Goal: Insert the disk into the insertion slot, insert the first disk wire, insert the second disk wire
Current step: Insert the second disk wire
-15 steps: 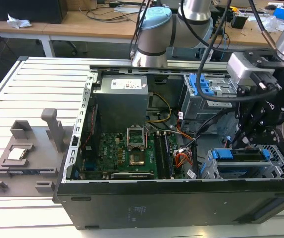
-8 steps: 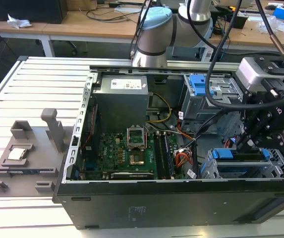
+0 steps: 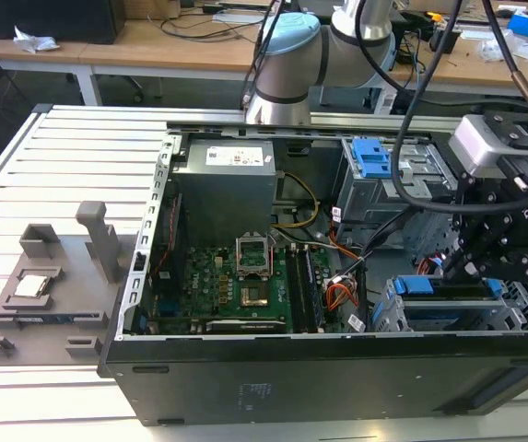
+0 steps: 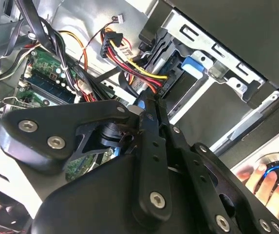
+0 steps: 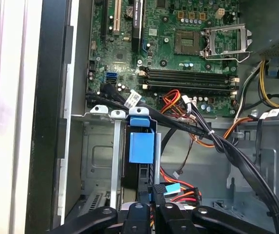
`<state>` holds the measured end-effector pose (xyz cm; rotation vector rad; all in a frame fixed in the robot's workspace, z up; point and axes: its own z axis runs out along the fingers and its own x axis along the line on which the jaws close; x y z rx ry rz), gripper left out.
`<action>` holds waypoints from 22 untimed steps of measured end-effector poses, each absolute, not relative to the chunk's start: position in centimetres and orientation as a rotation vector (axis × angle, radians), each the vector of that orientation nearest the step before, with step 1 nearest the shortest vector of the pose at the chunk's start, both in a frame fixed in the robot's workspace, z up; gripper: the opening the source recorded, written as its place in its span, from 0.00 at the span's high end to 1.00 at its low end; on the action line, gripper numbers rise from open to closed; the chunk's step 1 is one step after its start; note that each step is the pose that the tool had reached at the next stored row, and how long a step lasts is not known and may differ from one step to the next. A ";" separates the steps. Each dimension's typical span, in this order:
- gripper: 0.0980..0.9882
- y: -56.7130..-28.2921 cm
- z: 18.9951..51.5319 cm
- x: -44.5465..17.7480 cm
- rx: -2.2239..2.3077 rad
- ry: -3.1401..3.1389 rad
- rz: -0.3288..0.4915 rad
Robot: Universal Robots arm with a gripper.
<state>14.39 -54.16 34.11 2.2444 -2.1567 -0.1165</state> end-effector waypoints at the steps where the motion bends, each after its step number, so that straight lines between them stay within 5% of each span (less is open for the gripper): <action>1: 0.94 -54.2 34.1 14.4 2.245 -2.157 -0.118; 20: 0.87 -54.4 35.2 14.5 2.246 -2.158 -0.123; 22: 0.96 -54.4 35.2 14.1 2.246 -2.157 -0.123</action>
